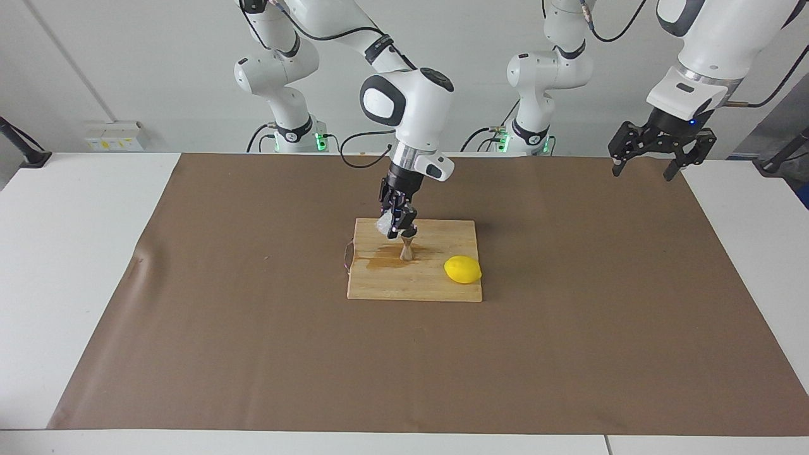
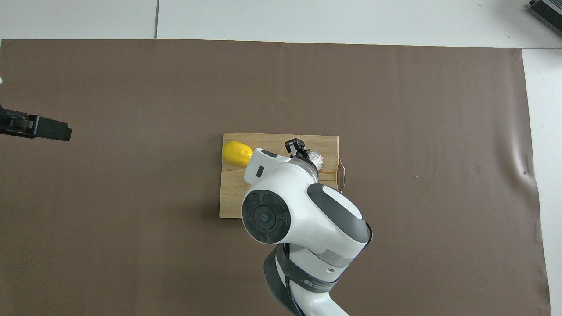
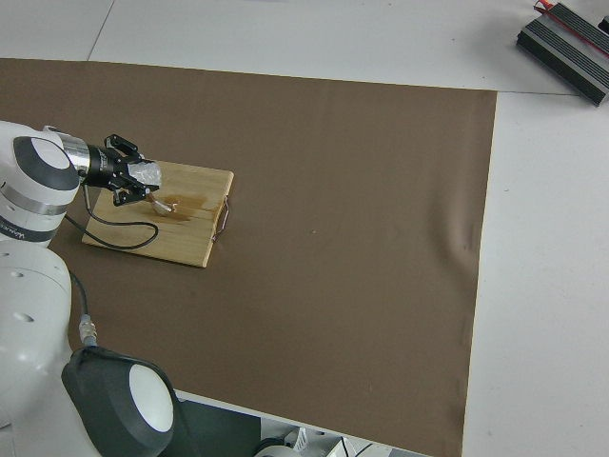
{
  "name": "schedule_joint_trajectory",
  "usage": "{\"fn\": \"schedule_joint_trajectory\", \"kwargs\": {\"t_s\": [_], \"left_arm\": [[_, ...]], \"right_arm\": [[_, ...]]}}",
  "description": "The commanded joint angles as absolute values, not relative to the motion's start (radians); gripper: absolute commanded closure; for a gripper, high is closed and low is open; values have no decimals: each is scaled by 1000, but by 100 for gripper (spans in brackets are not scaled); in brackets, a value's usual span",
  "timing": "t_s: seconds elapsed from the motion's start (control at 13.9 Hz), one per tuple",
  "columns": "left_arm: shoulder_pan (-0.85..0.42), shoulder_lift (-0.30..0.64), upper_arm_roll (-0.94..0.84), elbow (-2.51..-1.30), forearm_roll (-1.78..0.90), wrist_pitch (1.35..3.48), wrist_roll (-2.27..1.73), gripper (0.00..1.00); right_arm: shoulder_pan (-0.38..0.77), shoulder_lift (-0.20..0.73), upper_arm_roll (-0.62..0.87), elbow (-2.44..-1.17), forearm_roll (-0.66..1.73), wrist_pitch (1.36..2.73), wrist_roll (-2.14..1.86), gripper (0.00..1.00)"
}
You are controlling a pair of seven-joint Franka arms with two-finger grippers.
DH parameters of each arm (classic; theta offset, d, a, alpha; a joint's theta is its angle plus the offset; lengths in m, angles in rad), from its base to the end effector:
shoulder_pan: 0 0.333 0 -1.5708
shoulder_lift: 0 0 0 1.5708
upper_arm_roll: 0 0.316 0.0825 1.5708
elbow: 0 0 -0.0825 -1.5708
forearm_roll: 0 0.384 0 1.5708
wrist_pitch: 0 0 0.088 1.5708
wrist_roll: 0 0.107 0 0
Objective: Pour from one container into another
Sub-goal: 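Hold the glass cup tilted over the jigger cup with the right gripper, then tilt the glass cup upright with the right gripper above the board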
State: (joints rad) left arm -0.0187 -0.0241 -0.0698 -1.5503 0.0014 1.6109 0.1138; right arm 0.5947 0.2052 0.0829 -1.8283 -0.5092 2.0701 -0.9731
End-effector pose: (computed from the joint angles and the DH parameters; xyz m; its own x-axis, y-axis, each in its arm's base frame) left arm 0.5494 -0.0491 0.6512 0.9761 -0.2008 0.0836 -0.2004 -0.9796 -0.0127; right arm 0.5008 0.3671 0.4301 -0.2508 0.9002 -0.3559 0.9115 0.3434 0.2264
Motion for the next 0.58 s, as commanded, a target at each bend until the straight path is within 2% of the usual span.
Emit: {"fn": "schedule_joint_trajectory", "kwargs": {"t_s": [0.0,0.5], "left_arm": [[-28,-26,-63,-1557,-2,1624,114,0],[-28,-26,-64,-1557,-2,1624,114,0]], "right_arm": [[568,199,94,-1818,-474,2080,-971,76],[537,186,94,-1819,-318,2082,-963,76]]}}
